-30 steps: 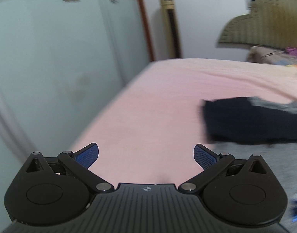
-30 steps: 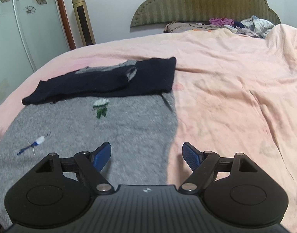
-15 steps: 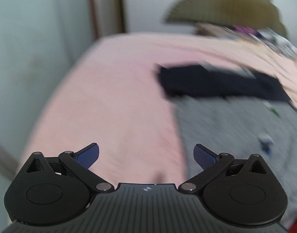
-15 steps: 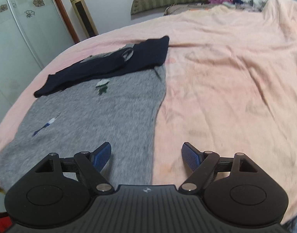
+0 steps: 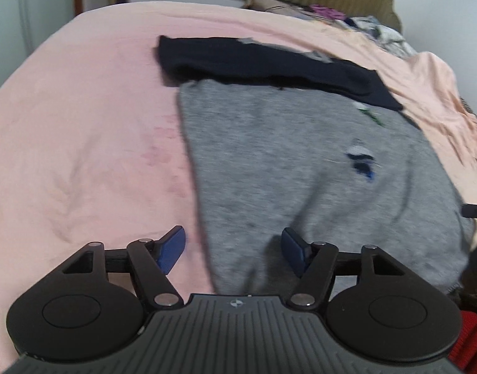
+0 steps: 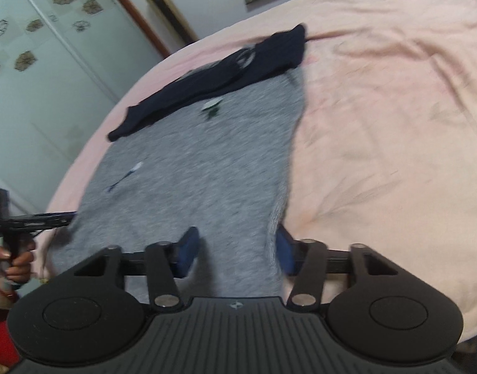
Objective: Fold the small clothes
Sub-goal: 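Grasp the grey hem with the left gripper while the right gripper grasps it too, then lift the hem with both grippers, fold it toward the collar, and release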
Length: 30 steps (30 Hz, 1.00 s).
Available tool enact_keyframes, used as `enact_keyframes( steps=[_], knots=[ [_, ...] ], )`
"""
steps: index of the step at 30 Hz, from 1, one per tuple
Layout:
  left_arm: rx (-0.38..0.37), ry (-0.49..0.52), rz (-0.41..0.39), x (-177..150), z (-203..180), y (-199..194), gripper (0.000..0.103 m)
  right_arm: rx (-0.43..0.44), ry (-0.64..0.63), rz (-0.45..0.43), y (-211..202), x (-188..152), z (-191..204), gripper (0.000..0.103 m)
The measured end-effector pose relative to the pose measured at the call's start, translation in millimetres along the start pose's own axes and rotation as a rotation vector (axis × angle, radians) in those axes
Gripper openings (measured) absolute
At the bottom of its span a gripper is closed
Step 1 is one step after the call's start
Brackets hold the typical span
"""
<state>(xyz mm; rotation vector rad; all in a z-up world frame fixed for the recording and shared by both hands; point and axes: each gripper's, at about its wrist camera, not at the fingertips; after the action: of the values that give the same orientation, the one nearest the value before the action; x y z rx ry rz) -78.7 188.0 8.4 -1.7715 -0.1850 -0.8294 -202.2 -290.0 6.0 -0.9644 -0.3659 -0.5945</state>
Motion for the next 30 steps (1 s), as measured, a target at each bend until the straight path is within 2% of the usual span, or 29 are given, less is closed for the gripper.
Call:
enact_keyframes(
  steps=[1, 2, 3, 4, 5, 7, 9, 15, 17, 22, 26, 27, 30],
  knots=[
    [-0.014, 0.011, -0.004, -0.7, -4.2, 0.6, 0.053, 0.018, 0.003, 0.013, 3.1, -1.0, 2.1, 0.035],
    [-0.028, 0.014, -0.006, -1.6, -6.5, 0.1, 0.04, 0.027, 0.004, 0.022, 6.4, -1.8, 4.1, 0.029],
    [-0.037, 0.008, -0.003, -1.2, -8.0, 2.6, 0.032, 0.026, -0.002, 0.023, 9.0, -2.3, 6.2, 0.026],
    [-0.043, 0.005, 0.005, 0.7, -9.5, 4.9, 0.012, 0.017, -0.012, 0.023, 11.0, -1.9, 8.6, 0.014],
    [-0.05, 0.004, 0.017, 2.6, -10.9, 4.5, 0.009, 0.001, -0.016, 0.019, 12.3, -0.8, 10.5, 0.011],
    [-0.05, 0.035, 0.004, 9.3, -19.0, -1.2, 0.007, 0.001, -0.007, 0.001, 12.1, 2.3, 12.5, 0.009],
    [-0.081, 0.065, -0.04, 17.6, -27.8, -14.4, 0.007, 0.017, -0.004, -0.022, 8.6, 7.3, 16.6, 0.008],
    [-0.16, 0.04, -0.158, 51.7, -32.4, -51.2, 0.007, 0.216, 0.034, -0.113, -15.3, 38.9, 30.9, 0.008],
    [-0.151, 0.033, -0.182, 65.0, -31.6, -52.6, 0.007, 0.235, 0.026, -0.153, -17.7, 56.1, 35.8, 0.008],
    [-0.042, 0.002, -0.204, 105.5, -26.0, -26.7, 0.007, 0.093, -0.042, -0.254, 0.3, 104.9, 43.5, 0.008],
    [0.089, -0.022, -0.192, 136.4, -19.9, 13.6, 0.007, -0.173, -0.12, -0.309, 37.0, 134.0, 45.4, 0.008],
    [0.116, -0.027, -0.182, 142.0, -18.4, 25.1, 0.007, -0.212, -0.123, -0.311, 47.3, 139.2, 42.8, 0.008],
    [0.186, -0.023, -0.127, 156.6, -14.8, 61.5, 0.01, -0.242, -0.071, -0.263, 80.0, 153.0, 28.1, 0.009]
  ],
)
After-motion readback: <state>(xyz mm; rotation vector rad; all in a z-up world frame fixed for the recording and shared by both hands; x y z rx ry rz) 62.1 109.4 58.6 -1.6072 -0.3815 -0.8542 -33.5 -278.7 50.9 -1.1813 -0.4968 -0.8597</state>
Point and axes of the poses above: each gripper's, at about its wrist camera, not at the fingertips, and y roughly the way its jaws point, z to its left, x to its top, and after that the axes turned 2 degrees about y, right-handed
